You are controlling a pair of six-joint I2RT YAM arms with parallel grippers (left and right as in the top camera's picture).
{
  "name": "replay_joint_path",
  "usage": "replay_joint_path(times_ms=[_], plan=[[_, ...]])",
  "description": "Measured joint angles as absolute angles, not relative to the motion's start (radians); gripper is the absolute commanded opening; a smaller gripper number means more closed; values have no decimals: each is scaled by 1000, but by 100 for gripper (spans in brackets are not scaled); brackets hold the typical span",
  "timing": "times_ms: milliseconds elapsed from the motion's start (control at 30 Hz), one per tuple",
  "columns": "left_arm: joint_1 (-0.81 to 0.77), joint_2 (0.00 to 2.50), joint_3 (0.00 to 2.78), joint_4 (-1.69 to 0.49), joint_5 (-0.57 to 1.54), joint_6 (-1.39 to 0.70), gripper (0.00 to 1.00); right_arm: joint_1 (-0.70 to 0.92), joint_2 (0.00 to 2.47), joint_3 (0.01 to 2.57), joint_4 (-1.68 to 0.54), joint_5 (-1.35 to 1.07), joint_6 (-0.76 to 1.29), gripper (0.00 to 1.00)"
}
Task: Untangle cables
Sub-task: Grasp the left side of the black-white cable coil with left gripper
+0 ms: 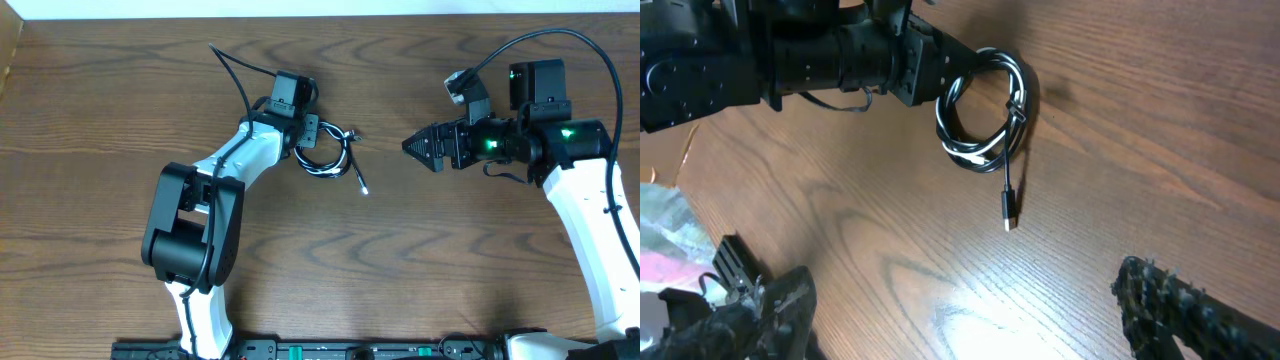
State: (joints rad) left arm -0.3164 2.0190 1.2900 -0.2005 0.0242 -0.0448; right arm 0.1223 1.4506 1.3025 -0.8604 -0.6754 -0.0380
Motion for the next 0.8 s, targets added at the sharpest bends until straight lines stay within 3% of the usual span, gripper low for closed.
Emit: replay_joint_path(times_ms=[267, 333, 400, 600, 800], plan=[[-354, 2019, 1290, -263, 20, -45, 36, 115, 1451, 1303, -864, -673, 2, 94], [-368, 2019, 1290, -300, 20, -47, 27, 95, 1451, 1303, -863, -673, 25, 93], [-369, 2019, 1290, -310, 20, -47, 8, 81, 1451, 1303, -863, -673, 40, 92], [-367, 1985, 1285, -391, 21, -84, 8, 44, 1451, 1303, -851, -672, 111, 79], [-319, 1685, 1278, -397, 182, -163, 7, 74, 1451, 1303, -820, -670, 161, 69]])
